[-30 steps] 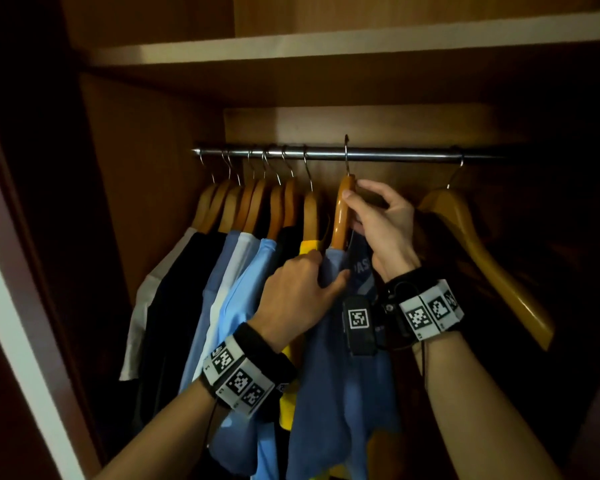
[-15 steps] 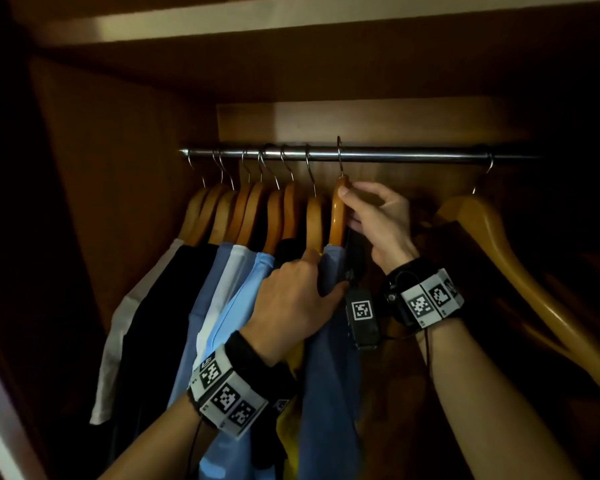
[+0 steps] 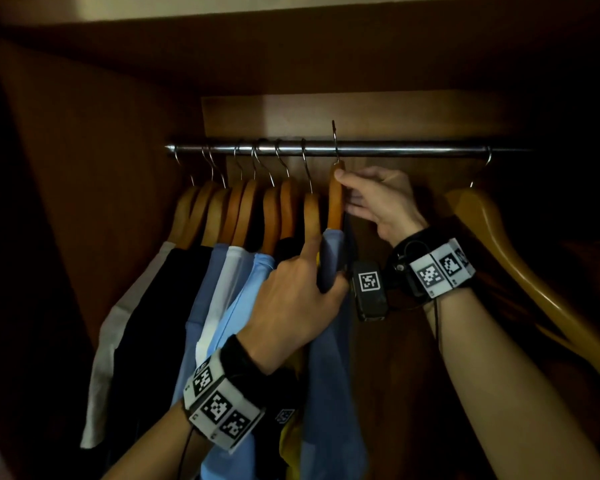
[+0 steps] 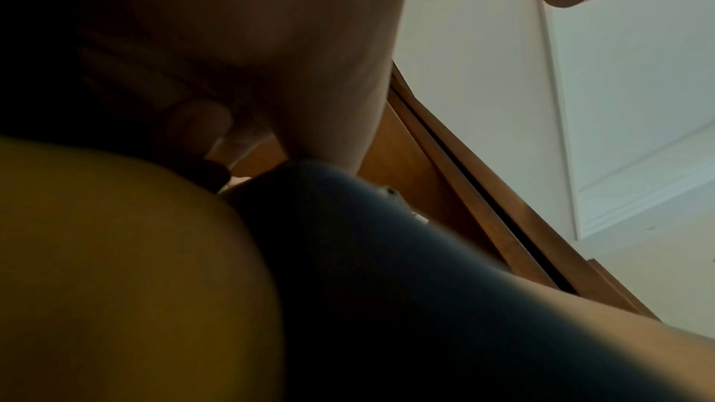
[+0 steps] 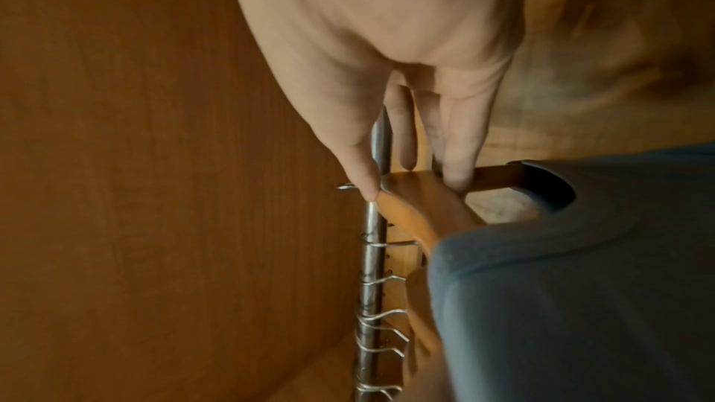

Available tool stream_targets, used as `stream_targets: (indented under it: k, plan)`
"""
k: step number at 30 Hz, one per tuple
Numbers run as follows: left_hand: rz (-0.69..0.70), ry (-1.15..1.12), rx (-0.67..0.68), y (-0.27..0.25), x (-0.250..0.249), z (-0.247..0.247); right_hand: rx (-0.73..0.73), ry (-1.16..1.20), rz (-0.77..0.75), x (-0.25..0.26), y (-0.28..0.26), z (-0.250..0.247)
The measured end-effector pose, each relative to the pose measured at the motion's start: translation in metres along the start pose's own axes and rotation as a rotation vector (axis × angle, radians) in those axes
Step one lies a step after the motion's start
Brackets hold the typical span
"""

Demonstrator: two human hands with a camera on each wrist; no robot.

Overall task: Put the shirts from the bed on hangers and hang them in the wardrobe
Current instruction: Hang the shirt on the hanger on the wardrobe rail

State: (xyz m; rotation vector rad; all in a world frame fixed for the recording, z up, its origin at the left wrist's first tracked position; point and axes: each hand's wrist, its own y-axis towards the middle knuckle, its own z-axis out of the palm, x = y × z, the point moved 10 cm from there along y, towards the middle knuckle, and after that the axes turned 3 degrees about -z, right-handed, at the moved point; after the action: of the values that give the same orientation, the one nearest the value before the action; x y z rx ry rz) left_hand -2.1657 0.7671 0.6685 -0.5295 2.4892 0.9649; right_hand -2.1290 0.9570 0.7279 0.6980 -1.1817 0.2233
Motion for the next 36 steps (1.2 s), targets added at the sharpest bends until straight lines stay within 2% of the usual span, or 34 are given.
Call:
stream_targets:
  k: [9, 18, 25, 36]
  plan:
    - [-0.014, 0.017, 0.021, -0.003, 0.0, 0.001, -0.067, -0.014, 0.01, -0.024, -0.001, -0.007]
    - [0.014, 0.159, 0.012, -0.011, 0.004, 0.006, 0.023, -0.129, -0.005, -0.028, 0.0, 0.007]
    - [0.013, 0.28, 0.0, -0.018, 0.004, 0.011, 0.021, -0.152, -0.089, -0.029, -0.008, 0.006]
    - [-0.004, 0.343, 0.026, -0.019, -0.001, 0.015, 0.095, -0.199, -0.095, -0.023, -0.034, 0.004]
